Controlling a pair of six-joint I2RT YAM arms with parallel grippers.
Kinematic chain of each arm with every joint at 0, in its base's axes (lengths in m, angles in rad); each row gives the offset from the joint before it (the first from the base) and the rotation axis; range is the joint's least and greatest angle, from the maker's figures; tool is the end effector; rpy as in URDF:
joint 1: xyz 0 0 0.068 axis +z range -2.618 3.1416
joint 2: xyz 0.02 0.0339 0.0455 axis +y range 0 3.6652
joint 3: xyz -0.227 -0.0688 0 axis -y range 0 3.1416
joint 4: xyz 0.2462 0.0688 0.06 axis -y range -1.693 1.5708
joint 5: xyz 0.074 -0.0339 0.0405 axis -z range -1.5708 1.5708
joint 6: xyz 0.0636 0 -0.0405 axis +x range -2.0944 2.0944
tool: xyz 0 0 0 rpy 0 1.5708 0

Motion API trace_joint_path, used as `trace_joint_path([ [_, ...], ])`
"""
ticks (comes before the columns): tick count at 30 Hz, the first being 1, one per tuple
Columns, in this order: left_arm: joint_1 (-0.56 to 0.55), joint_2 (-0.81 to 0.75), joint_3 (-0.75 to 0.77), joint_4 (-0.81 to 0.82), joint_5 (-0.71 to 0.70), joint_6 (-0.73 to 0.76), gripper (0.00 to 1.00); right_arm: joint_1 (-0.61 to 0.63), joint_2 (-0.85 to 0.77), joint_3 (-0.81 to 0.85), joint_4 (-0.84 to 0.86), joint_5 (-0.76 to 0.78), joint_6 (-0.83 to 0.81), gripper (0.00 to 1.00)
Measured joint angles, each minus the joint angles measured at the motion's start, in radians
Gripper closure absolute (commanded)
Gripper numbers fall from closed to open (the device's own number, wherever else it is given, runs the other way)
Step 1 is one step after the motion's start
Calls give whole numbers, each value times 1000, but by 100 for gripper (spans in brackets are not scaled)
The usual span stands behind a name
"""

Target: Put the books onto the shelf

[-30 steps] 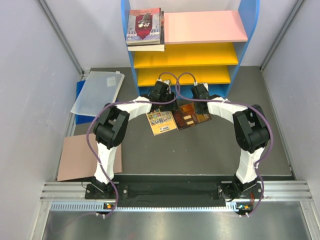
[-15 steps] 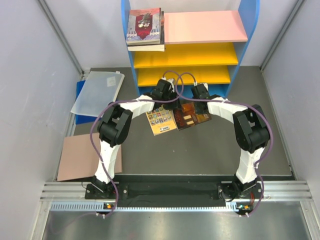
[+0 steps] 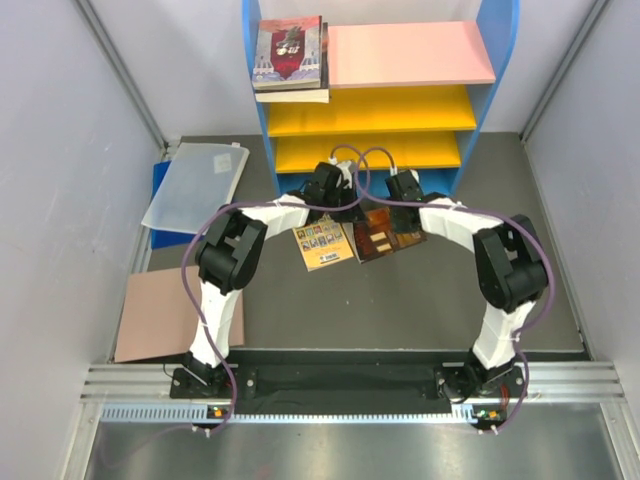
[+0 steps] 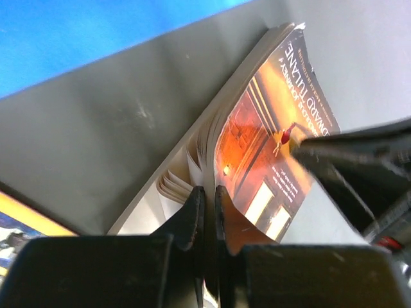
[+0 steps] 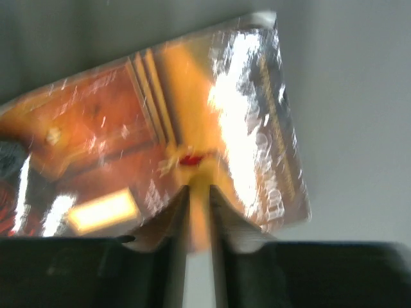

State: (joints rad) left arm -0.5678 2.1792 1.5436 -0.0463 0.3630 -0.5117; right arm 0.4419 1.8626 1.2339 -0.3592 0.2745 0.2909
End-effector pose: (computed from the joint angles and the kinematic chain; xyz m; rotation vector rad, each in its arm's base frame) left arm 0.3985 -0.2810 0.1178 0.2749 2.3754 -0.9580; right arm 0.3637 0.1530 0.1218 -0.0854 2.5035 -0.0538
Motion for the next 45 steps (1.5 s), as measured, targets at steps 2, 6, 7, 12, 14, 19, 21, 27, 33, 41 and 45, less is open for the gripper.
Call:
trace_joint_path([
  [2,-4,-9,-21,14,12,-3,100,0,-58,-45,-26,-34,31,45],
  [6,-16,-39,-76,10,43,-40,100,-13,-264,-179,-35,-110,114,24],
  [7,-19,-45,-91,7,53,-53,100,-19,-332,-216,-30,-136,140,23],
  [12,-29,-108,-187,13,95,-148,100,-128,-619,-403,53,-328,279,23],
  [14,-30,-135,-213,22,107,-193,100,-196,-696,-496,100,-418,340,22],
  [19,-31,-183,-242,52,119,-290,100,-278,-796,-645,112,-573,441,23],
  [21,-31,-199,-242,54,111,-310,100,-287,-837,-660,101,-619,470,23],
  [27,-30,-226,-212,53,81,-345,100,-313,-932,-661,109,-703,526,24],
  [33,-29,-226,-182,50,66,-368,100,-315,-906,-761,224,-820,621,24],
  [41,-24,-226,-116,41,73,-385,100,-315,-816,-903,463,-927,770,24],
  [45,-19,-221,-55,23,95,-384,100,-315,-759,-932,615,-950,813,21],
])
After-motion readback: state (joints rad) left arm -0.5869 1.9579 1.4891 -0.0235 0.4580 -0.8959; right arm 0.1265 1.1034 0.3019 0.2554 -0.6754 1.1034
